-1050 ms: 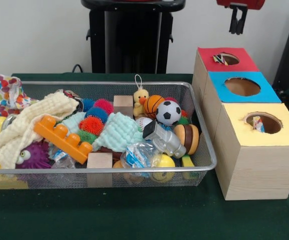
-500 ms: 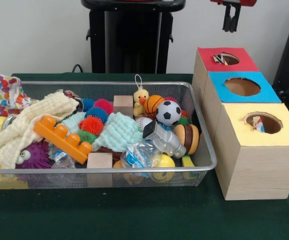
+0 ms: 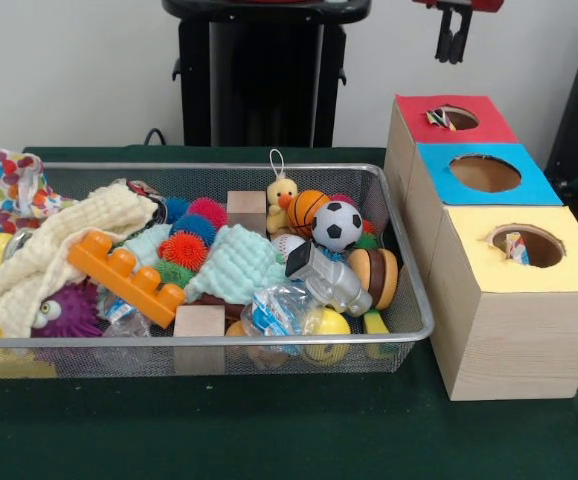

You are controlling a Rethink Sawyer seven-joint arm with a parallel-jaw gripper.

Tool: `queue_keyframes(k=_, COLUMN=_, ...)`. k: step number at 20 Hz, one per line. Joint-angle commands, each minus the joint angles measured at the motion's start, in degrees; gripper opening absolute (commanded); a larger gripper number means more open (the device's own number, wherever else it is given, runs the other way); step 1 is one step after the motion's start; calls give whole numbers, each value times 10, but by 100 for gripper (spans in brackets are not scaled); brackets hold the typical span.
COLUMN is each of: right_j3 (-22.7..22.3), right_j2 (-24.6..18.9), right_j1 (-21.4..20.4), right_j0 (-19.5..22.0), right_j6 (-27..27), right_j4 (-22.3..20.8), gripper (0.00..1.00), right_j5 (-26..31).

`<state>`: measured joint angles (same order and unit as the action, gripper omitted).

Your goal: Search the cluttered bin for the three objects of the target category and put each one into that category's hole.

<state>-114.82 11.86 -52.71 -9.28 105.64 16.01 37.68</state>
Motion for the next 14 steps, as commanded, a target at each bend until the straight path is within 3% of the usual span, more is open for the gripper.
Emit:
queue_keyframes(k=1, right_j3=-15, right_j2=-27, right_j1=4, right_j0=22, right_j6=42, right_j4=-29, gripper=0, right_j5=24)
queue_keyframes(k=9, right_j3=-18, right_j2=-33, right_j1=12, right_j0=24, right_j6=46, right_j4=-33, gripper=0, right_j5=6)
queue_keyframes(k=14, right_j3=-15, right_j2=-42, right_j1=36, right_j0=12, right_j6=78, right_j4=-15, gripper=0, right_j5=-33)
